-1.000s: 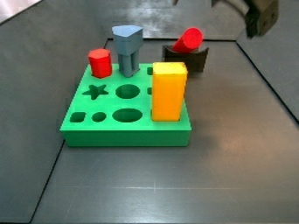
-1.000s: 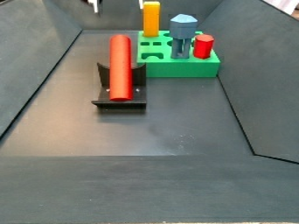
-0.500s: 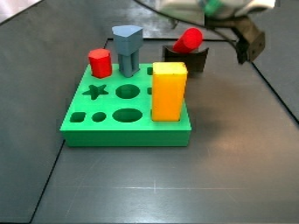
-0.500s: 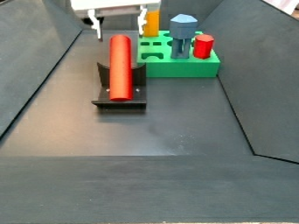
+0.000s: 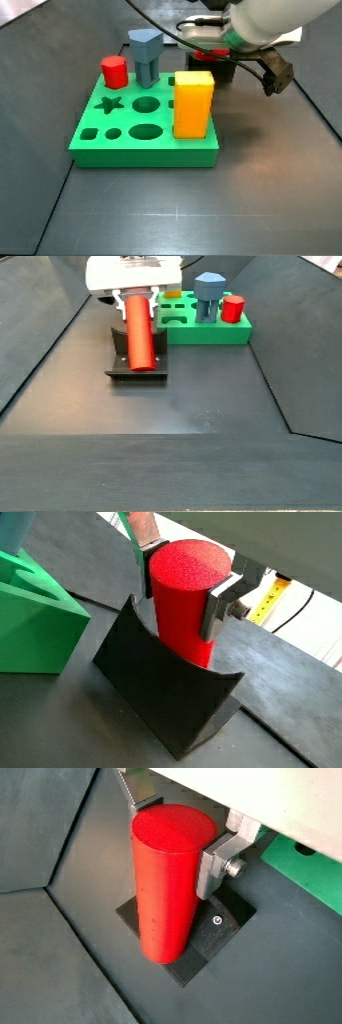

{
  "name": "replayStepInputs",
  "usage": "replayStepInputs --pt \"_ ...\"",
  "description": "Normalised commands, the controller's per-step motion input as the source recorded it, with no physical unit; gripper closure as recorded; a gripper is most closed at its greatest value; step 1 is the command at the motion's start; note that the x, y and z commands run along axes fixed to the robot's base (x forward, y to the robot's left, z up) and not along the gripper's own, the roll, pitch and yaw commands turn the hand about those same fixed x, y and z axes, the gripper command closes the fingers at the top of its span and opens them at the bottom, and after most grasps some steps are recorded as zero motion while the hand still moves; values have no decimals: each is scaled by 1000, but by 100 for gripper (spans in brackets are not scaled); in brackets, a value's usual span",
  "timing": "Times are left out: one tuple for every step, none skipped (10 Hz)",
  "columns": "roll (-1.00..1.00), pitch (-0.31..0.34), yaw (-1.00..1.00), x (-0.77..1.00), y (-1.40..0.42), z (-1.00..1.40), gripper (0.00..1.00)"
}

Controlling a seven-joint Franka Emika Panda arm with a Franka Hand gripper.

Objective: Pick up the round object. Move up. Place the round object on the fixture. Regrasp the round object. Move to above the board. Insert the round object.
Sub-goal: Move to above the board.

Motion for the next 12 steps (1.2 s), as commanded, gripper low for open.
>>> replayStepInputs --pt "-539 40 212 215 -26 1000 100" --pt "-533 44 204 213 -24 1000 100" --pt "-448 21 169 199 -16 1000 100" --pt "-284 -55 132 177 -19 1000 100" --pt "-189 -83 100 168 -19 1000 100" --pt "-134 -75 63 161 -16 1000 100" --pt "-96 -57 26 155 -15 1000 100" --pt "-64 -22 -9 144 -16 1000 100" --pt "-52 11 -22 137 -16 1000 100" --pt "-48 48 -25 129 -16 1000 100" --pt "-46 83 -24 120 -16 1000 100" --pt "-39 123 -11 108 -18 1000 100"
